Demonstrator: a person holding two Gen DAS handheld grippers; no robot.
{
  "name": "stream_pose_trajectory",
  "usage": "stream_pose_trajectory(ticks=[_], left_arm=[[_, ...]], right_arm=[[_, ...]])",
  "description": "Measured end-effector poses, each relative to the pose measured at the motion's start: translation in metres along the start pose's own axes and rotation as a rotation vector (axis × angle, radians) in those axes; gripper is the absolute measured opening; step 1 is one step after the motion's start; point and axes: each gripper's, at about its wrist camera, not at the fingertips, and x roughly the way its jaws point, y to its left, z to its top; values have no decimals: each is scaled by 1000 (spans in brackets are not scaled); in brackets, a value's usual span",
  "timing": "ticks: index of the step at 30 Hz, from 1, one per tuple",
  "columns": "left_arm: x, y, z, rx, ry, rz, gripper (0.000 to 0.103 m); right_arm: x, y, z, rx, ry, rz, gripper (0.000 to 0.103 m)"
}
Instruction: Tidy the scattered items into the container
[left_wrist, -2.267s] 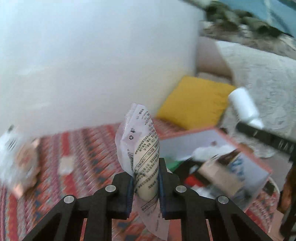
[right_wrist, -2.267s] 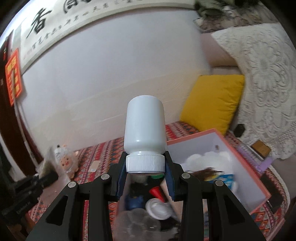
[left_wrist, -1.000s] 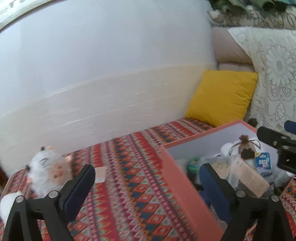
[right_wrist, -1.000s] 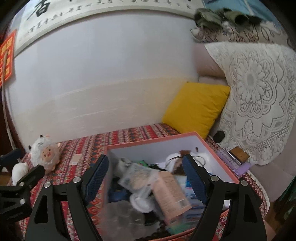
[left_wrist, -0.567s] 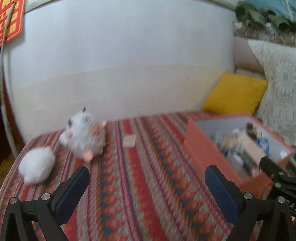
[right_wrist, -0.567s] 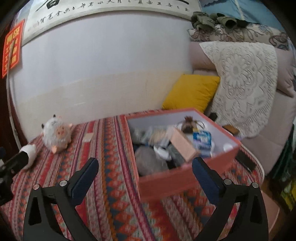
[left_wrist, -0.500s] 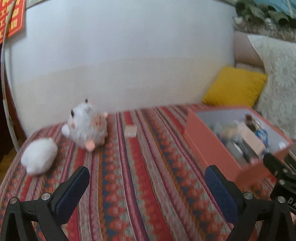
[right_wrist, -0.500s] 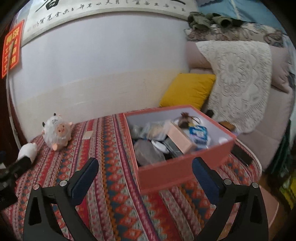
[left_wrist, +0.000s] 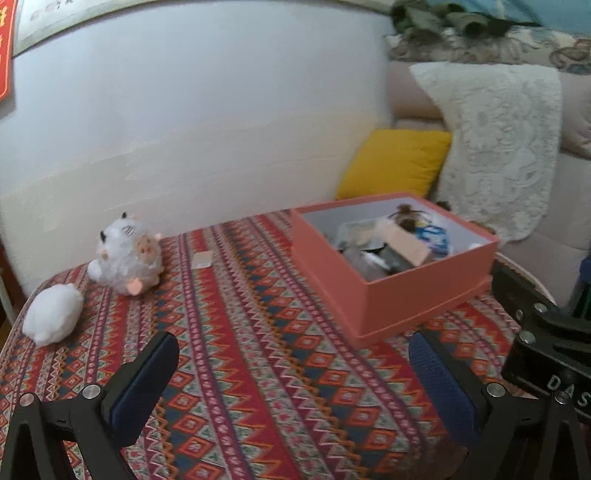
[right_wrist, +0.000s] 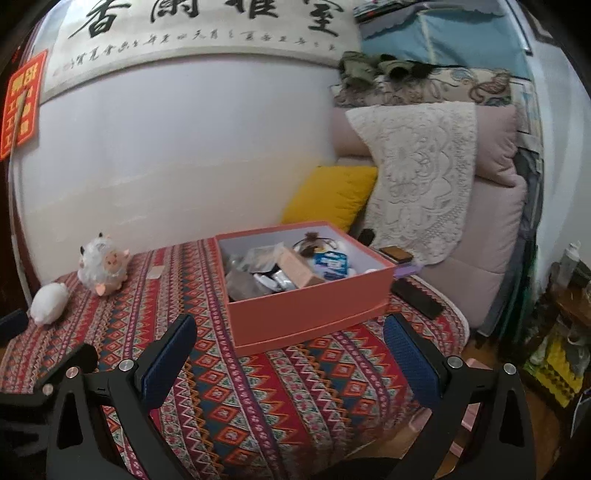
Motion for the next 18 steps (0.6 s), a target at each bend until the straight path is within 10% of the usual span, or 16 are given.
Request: stream_pose_trajectory(ticks=[18], left_arm=[[-30,-38,-7,27,1,-41,103]], right_arm=[[-24,-41,-5,46,-7,-19,103]])
